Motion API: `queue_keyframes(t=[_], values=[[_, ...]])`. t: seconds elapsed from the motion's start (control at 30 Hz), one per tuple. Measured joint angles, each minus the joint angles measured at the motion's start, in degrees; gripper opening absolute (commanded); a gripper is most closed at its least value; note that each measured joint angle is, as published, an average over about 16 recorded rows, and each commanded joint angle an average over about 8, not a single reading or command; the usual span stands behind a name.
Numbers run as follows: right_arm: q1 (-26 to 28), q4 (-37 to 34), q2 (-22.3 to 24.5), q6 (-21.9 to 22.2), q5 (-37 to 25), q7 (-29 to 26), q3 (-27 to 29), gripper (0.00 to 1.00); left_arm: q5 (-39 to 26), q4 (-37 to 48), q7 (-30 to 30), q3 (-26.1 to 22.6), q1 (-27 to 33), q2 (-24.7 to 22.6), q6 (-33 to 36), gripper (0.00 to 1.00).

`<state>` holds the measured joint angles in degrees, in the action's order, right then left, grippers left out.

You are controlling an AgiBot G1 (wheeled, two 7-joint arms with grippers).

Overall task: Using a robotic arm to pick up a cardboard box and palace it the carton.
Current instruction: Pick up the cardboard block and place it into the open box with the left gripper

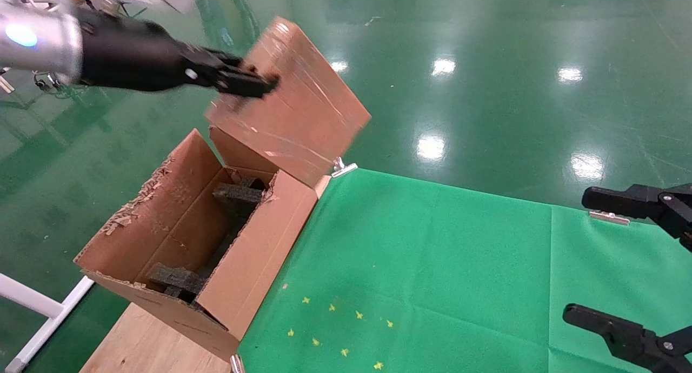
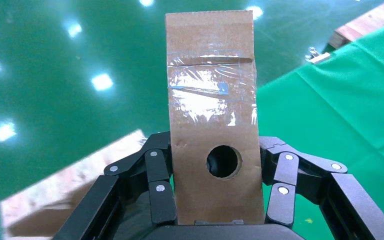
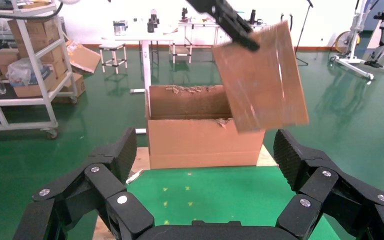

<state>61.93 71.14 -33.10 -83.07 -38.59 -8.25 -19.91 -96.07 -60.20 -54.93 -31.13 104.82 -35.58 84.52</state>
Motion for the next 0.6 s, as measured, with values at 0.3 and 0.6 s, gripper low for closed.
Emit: queue_keyframes(t=[0.3,0.6], values=[[0.0,0.0,0.0,0.0,0.0,0.0,0.0,1.0,-5.74,12.32,11.59,-1.06,4.24,3.08,-1.23,0.0],[0.0,0.0,0.0,0.0,0.0,0.0,0.0,1.0,-12.39,24.34,21.72,-3.88,1.64,2.92,-8.62,0.0]])
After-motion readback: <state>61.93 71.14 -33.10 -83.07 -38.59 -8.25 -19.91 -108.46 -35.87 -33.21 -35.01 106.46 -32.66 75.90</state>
